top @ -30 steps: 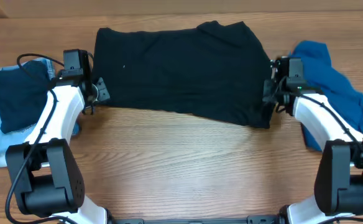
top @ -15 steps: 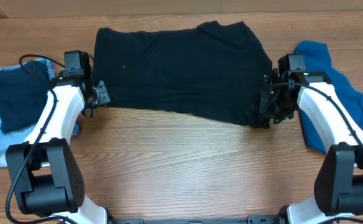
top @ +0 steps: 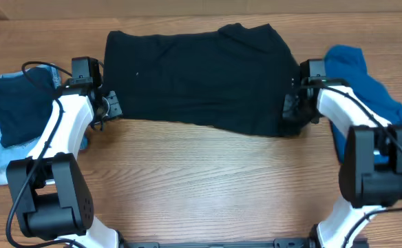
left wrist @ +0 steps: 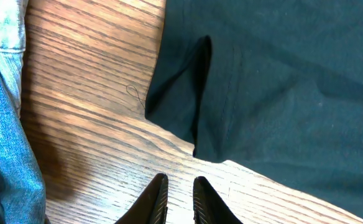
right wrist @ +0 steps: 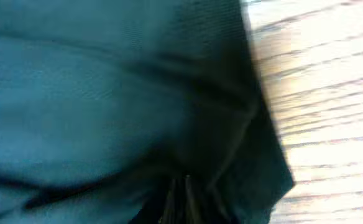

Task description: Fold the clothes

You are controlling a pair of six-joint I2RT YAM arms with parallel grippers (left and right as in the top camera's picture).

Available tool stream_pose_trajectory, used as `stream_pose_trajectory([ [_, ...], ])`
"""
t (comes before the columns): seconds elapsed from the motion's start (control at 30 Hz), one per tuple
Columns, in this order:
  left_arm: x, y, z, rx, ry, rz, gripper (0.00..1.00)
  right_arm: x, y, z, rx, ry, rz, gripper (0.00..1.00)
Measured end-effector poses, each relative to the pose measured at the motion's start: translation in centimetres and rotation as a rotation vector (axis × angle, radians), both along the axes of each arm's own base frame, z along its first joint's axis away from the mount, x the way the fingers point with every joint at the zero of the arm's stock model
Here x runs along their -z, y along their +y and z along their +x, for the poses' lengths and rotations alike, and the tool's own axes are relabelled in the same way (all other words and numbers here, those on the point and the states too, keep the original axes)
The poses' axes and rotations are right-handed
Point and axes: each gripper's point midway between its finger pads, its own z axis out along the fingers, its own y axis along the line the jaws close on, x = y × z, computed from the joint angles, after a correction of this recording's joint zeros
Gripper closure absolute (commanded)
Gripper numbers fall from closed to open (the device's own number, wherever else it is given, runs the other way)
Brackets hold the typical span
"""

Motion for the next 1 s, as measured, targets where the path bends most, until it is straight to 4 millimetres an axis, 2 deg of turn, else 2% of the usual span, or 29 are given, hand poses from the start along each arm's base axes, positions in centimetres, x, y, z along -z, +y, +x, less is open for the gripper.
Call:
stream_pose_trajectory([
  [0.07, 0.0, 0.0, -0.1, 0.0, 0.004, 0.0, 0.82, 0.1, -1.2, 0.1, 0.076, 0.002, -0.055, 0.73],
  [0.1, 0.0, 0.0, -0.1, 0.0, 0.004, 0.0, 0.82, 0.0, -2.0, 0.1, 0.14, 0.0, -0.097, 0.66],
  [0.17, 0.1, 0.0, -0.2, 0.0, 0.01, -0.001, 0.82, -0.1, -3.5, 0.0, 0.223, -0.006, -0.156, 0.64],
  [0.4, 0.1, 0.0, -0.2, 0.0, 0.01, -0.001, 0.82, -0.9, -4.5, -1.1, 0.229, 0.04, -0.202, 0.61],
  [0.47, 0.1, 0.0, -0.2, 0.0, 0.01, -0.001, 0.82, -2.9, -4.8, -0.7, 0.223, 0.012, -0.205, 0.6],
  [0.57, 0.1, 0.0, -0.2, 0.0, 0.01, -0.001, 0.82, -7.9, -4.5, 1.9, 0.205, -0.132, -0.175, 0.61],
  [0.63, 0.1, 0.0, -0.2, 0.0, 0.01, -0.001, 0.81, -10.2, -3.9, 2.3, 0.189, -0.184, -0.14, 0.74],
  [0.67, 0.1, 0.0, -0.2, 0.0, 0.01, -0.001, 0.81, -10.5, -3.5, 2.0, 0.177, -0.179, -0.116, 0.83],
  [0.73, 0.1, 0.0, -0.2, 0.0, 0.01, -0.001, 0.81, -9.9, -2.2, 0.5, 0.133, -0.108, -0.051, 0.91],
  [0.77, 0.1, 0.0, -0.2, 0.0, 0.01, -0.001, 0.81, -9.6, -1.3, -0.2, 0.112, -0.077, -0.007, 0.91],
  [0.83, 0.1, 0.0, -0.2, 0.0, 0.01, -0.001, 0.81, -9.1, -0.9, -0.8, 0.096, -0.049, 0.013, 0.91],
  [0.9, 0.1, 0.0, -0.2, 0.0, 0.01, -0.001, 0.81, -7.4, -0.5, -2.3, 0.083, 0.003, 0.033, 0.91],
  [1.0, 0.1, 0.0, -0.2, 0.0, 0.01, -0.001, 0.81, -5.1, -0.4, -3.4, 0.08, 0.027, 0.034, 0.91],
])
